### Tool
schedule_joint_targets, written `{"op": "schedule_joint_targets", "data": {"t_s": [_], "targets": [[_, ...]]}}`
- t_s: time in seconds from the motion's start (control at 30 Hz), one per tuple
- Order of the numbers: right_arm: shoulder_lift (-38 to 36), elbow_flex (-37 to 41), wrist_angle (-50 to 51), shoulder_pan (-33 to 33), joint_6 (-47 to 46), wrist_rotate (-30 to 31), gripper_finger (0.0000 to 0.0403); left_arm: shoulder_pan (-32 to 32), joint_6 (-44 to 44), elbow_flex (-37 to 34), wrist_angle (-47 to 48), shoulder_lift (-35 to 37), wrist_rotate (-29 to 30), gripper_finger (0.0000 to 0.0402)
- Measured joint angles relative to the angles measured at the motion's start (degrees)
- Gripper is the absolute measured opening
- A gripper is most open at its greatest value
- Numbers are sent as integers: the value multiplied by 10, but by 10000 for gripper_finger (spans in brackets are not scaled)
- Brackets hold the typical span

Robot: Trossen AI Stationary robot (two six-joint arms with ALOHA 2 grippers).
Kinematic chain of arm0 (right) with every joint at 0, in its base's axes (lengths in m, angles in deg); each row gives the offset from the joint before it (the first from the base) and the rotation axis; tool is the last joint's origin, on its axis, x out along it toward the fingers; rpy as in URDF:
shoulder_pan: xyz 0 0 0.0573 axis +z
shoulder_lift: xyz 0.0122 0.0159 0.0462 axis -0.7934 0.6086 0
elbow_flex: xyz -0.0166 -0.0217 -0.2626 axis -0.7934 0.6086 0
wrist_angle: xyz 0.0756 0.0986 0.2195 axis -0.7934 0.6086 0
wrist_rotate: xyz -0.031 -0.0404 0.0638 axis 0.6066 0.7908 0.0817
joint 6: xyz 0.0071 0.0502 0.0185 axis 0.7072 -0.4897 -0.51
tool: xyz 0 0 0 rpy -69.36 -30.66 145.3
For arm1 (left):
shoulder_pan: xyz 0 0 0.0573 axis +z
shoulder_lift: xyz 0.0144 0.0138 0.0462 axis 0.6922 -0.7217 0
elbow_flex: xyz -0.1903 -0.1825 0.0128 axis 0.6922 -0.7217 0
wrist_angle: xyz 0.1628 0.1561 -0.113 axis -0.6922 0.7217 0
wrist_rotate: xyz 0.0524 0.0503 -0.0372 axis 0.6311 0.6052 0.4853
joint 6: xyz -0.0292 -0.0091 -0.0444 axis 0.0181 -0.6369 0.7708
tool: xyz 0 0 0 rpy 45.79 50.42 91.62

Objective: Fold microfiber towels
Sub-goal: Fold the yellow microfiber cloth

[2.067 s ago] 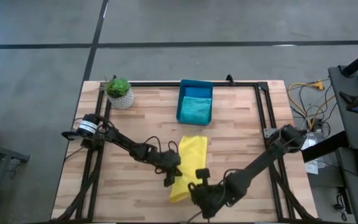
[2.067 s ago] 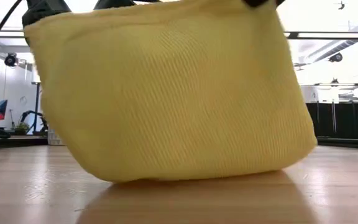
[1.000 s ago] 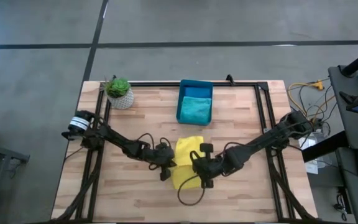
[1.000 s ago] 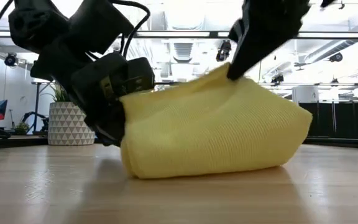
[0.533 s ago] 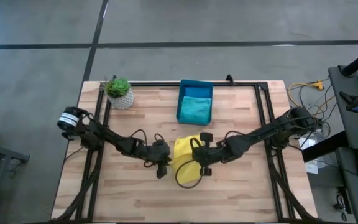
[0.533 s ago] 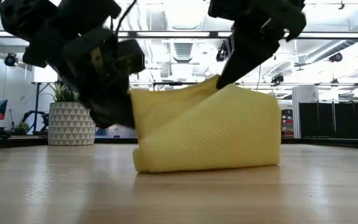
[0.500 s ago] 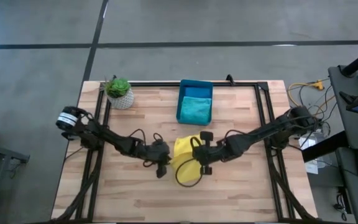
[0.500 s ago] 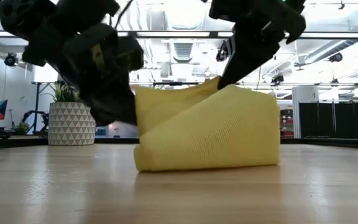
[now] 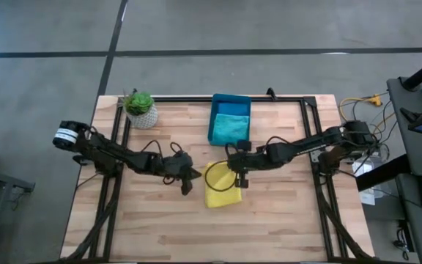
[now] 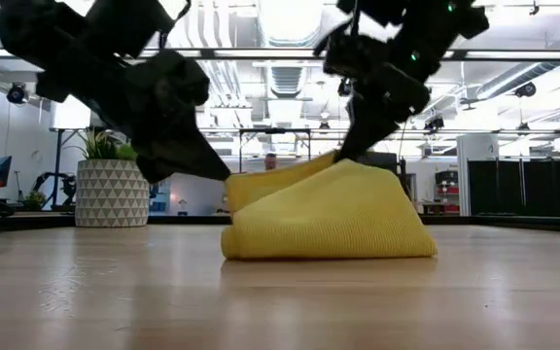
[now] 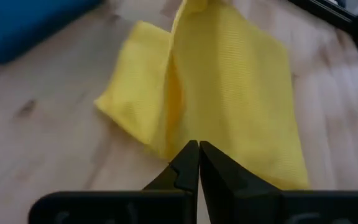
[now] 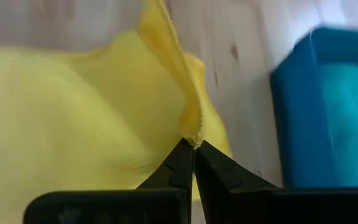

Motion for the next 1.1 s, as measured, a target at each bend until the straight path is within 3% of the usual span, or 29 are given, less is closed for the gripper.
{"op": "schedule_joint_targets", "data": {"t_s": [0.27,0.5,0.83,0.97,1.1], "targets": [[2,27,-1,-33,5,-26,8,43,-10,-2,-2,1,-33,0],[3,46,16,-63,-61,-24,13,49,-15,3,-3,2,-53,0],[-30,25,41,-73,-119,-15,115,49,-42,30,-6,2,-88,0],[-72,43,-15,-37,-162,-41,143,60,-46,39,-13,-16,-103,0],[-84,67,-42,18,-234,-21,144,80,-46,52,-53,-67,-150,0]]}}
